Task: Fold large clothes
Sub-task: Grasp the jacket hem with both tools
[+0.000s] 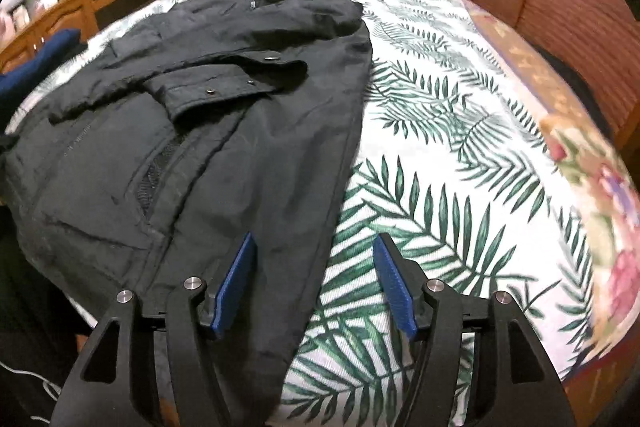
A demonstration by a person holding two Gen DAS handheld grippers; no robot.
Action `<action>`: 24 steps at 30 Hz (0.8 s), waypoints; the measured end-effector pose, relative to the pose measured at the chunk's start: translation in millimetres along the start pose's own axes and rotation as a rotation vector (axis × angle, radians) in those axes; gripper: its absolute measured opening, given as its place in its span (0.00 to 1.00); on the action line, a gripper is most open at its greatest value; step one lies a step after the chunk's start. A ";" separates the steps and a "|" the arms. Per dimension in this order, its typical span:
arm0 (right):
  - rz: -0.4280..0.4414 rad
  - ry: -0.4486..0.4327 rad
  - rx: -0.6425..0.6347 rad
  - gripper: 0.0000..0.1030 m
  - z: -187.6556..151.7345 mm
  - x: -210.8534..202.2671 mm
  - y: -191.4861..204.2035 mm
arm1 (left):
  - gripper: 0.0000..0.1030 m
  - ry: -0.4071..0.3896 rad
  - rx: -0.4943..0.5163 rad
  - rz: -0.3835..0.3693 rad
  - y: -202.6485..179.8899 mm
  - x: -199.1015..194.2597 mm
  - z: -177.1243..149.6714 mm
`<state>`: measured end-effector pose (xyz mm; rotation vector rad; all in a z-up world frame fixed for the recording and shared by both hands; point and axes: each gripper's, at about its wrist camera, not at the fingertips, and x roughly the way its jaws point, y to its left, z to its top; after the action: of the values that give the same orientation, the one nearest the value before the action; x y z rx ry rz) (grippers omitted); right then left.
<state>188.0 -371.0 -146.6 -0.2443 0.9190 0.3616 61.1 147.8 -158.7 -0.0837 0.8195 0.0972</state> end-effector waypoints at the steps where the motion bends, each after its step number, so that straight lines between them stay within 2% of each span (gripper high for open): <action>1: 0.007 0.000 -0.001 0.62 -1.3 -0.2 0.7 | 0.44 0.003 -0.001 -0.005 0.4 -1.2 -0.3; 4: 0.057 0.006 -0.010 0.61 -3.8 -0.6 7.6 | 0.44 0.014 -0.004 -0.027 0.9 -4.7 -1.6; 7: 0.120 0.003 -0.039 0.51 -6.9 -3.2 20.2 | 0.44 0.020 -0.004 -0.058 1.6 -9.9 -6.0; 10: 0.215 -0.017 0.014 0.50 -7.4 -10.2 22.5 | 0.44 0.021 0.000 -0.088 2.3 -14.1 -12.1; 17: 0.093 -0.003 -0.054 0.48 -15.7 -10.2 33.7 | 0.44 0.024 -0.015 -0.119 7.3 -16.8 -18.8; 24: 0.059 0.004 -0.062 0.48 -25.5 -12.6 31.9 | 0.44 0.015 -0.008 -0.115 6.0 -17.0 -20.6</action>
<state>149.5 -353.5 -153.0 -0.2751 0.9217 0.4445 33.9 150.5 -160.4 -0.1390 0.8278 -0.0081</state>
